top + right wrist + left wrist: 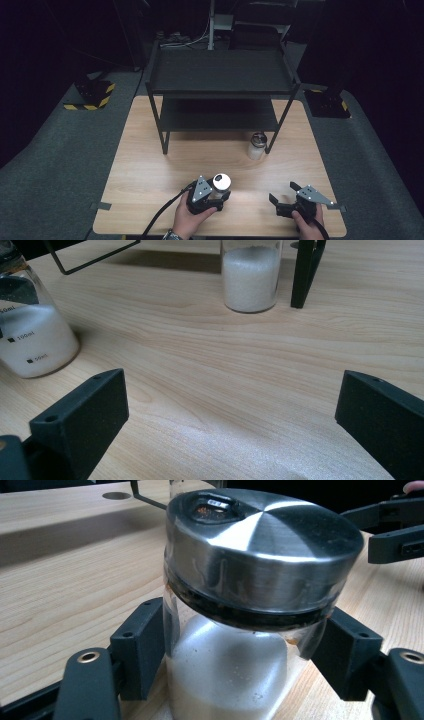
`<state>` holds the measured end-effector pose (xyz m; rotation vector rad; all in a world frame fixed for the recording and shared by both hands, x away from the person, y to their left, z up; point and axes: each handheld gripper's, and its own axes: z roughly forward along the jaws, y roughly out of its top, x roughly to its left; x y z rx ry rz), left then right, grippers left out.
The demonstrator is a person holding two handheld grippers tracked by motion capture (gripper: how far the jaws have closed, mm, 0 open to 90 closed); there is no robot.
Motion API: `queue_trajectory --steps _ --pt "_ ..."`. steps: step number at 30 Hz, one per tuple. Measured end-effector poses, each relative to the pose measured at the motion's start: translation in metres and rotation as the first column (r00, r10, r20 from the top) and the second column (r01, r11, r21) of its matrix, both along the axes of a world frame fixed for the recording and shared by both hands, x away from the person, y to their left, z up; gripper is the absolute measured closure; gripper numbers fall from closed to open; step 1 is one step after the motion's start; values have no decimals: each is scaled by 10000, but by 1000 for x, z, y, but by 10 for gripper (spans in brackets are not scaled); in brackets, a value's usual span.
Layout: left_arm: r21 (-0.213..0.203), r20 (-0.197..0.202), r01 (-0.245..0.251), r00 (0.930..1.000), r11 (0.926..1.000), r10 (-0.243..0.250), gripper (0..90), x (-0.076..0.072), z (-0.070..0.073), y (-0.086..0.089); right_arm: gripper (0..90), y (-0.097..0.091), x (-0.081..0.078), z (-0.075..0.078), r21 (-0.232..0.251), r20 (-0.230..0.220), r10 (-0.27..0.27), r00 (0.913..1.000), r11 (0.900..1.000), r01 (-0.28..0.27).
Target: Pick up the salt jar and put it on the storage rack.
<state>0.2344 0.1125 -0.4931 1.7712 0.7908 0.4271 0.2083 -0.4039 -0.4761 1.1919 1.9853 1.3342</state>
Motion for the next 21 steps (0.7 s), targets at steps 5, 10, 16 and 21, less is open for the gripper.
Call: queue_trajectory --steps 5,10,16,21 --pt "-101 -14 -63 10000 9999 62 312 -1 1 2 6 -1 0 0 82 -16 -54 10000 10000 54" --pt "-143 166 -264 9995 9995 267 314 -7 0 3 5 -1 0 -1 142 -28 -66 10000 9999 66" --pt "-110 343 -522 9980 9986 525 314 -12 4 6 6 -2 0 -1 171 -34 -65 10000 9998 65" --pt "-57 444 -708 9965 9975 710 314 -15 7 10 6 -2 1 -1 172 -38 -63 10000 9998 63"
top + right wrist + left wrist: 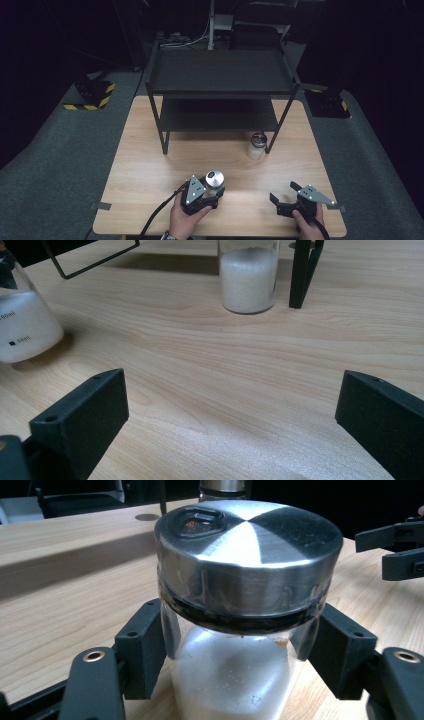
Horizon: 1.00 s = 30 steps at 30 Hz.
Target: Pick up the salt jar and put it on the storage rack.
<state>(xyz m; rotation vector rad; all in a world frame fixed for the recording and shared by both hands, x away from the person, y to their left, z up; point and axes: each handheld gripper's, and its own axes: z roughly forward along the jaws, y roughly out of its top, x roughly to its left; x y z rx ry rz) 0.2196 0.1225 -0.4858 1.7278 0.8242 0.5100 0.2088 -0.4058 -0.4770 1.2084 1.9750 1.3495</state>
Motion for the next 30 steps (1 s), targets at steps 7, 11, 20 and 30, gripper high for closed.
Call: queue_trajectory --steps 7,11,20,30 --pt "-170 79 -274 9996 9995 275 314 -5 4 4 6 0 0 0 21 -1 -12 10000 10000 12" --pt "-229 125 -322 9994 9992 324 314 -6 7 7 6 0 0 0 10 5 1 10000 10000 -1" --pt "-409 419 -747 9962 9964 764 314 -12 25 14 6 0 0 0 21 1 3 10000 10000 -3" --pt "-471 905 -1214 9880 9915 1253 314 -15 53 18 5 0 0 0 28 -8 10 10000 10000 -10"
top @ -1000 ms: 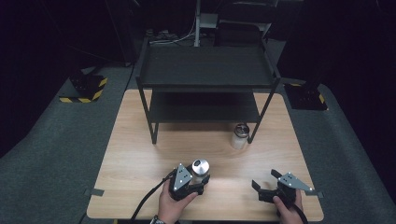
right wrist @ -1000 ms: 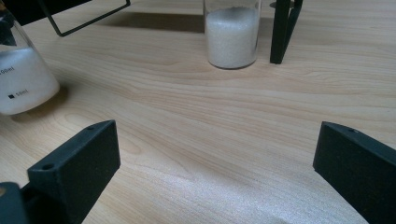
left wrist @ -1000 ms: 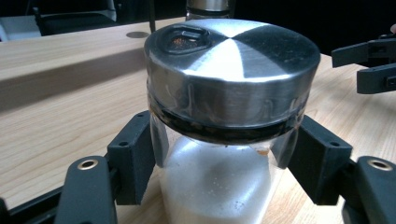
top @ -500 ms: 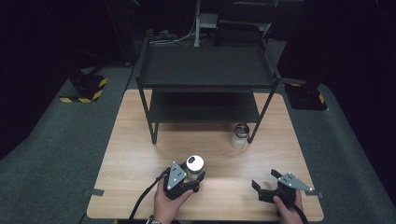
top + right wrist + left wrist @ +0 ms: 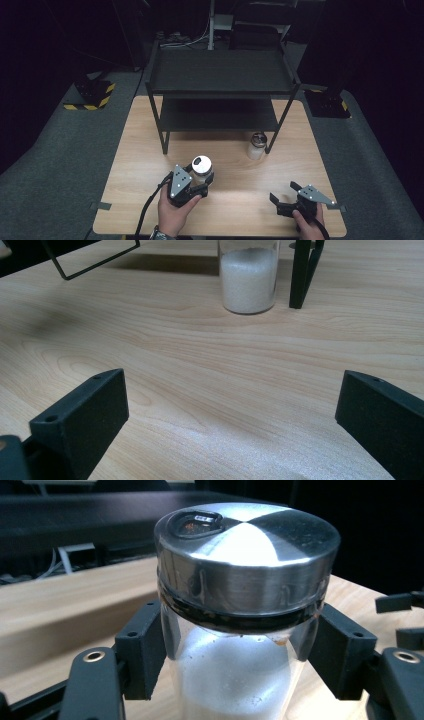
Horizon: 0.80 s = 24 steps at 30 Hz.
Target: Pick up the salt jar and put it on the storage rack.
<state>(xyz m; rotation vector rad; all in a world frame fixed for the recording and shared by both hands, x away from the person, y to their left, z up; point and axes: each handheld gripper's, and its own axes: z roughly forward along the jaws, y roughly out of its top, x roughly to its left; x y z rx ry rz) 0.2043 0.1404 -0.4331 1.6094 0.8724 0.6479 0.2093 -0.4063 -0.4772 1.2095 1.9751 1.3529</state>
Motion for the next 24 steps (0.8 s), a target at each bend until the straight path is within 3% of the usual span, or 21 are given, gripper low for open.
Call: queue_trajectory --steps 8,12,24 --pt "-90 254 -539 9982 9985 541 315 -4 24 0 5 0 0 0 -5 7 -19 10000 10000 19" --pt "-287 368 -705 9968 9971 716 315 -5 32 0 5 0 0 0 -2 21 -20 10000 10000 20" --pt "-346 666 -1194 9904 9922 1215 315 -3 57 -2 6 1 -1 0 -34 40 -37 10000 10000 37"
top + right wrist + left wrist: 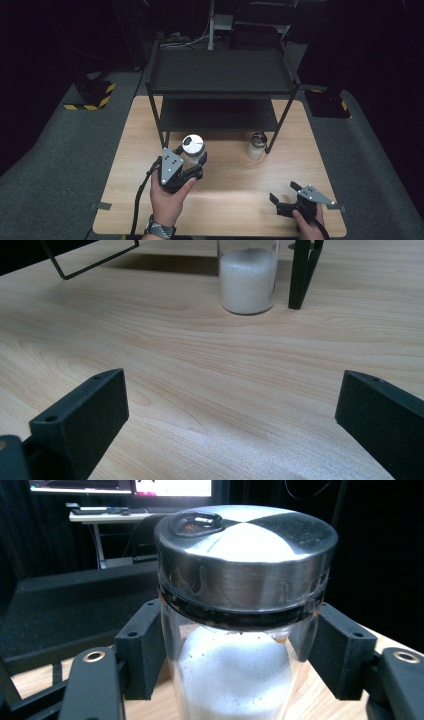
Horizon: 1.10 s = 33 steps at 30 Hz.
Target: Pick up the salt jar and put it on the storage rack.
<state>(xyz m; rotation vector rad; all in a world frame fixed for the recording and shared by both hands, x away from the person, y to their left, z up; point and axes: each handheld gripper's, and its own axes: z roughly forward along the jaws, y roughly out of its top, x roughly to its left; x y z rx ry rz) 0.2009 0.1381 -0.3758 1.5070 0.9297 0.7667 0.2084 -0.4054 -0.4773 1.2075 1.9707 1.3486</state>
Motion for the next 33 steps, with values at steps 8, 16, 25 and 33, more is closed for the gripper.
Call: queue_trajectory --steps 8,16,25,33 --pt "-194 280 -227 9993 9996 233 315 5 15 -2 6 -1 -1 0 14 25 10 10000 10000 -10" --pt "-193 671 -285 9973 9994 297 315 14 36 -5 6 0 -1 0 9 16 -12 10000 10000 12" --pt "-301 1077 -475 9929 9984 505 315 23 55 -9 5 -1 -2 -1 48 41 -60 10000 10000 60" --pt "-410 1313 -537 9896 9977 587 315 32 67 -12 5 -2 -1 -1 82 20 -32 10000 10000 32"
